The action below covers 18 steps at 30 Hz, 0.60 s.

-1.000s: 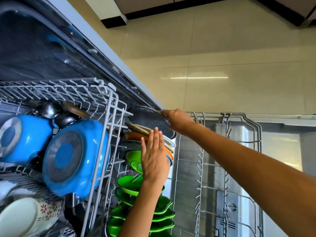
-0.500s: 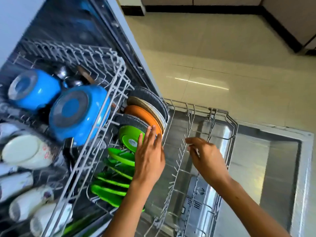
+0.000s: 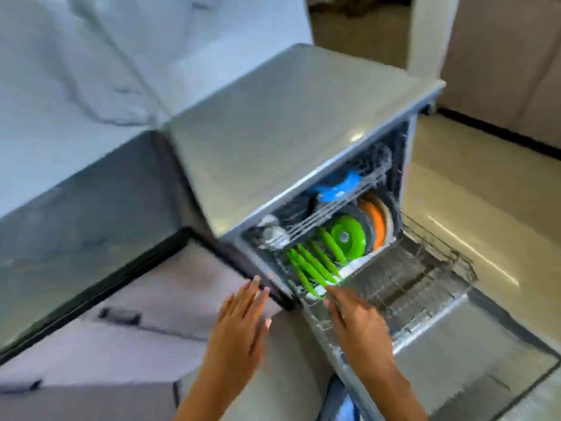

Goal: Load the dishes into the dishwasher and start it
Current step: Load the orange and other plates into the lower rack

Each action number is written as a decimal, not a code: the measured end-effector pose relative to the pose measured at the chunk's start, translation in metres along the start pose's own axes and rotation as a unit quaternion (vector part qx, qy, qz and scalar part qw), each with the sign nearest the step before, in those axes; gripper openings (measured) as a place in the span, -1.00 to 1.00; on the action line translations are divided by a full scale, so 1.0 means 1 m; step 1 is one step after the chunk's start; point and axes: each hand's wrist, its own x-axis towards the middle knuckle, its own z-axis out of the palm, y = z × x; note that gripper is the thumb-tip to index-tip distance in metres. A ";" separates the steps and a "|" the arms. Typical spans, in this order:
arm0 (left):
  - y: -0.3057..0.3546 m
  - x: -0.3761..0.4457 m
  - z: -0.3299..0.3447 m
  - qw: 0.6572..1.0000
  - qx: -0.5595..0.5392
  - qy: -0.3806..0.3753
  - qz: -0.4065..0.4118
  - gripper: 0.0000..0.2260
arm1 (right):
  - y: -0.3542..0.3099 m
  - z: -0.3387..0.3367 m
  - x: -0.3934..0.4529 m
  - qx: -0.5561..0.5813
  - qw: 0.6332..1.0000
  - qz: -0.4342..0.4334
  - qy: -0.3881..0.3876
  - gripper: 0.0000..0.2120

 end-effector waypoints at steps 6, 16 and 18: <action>-0.024 -0.160 -0.123 0.972 0.042 0.101 -0.207 -0.66 | -0.182 -0.004 -0.051 0.060 0.971 -0.208 -0.101 -0.71; -0.047 -0.337 -0.178 0.860 0.081 0.246 -0.440 -0.57 | -0.336 0.073 -0.097 0.071 0.872 -0.414 -0.253 -0.72; -0.059 -0.360 -0.178 0.835 0.084 0.250 -0.483 -0.49 | -0.360 0.095 -0.107 0.084 0.854 -0.439 -0.267 -0.69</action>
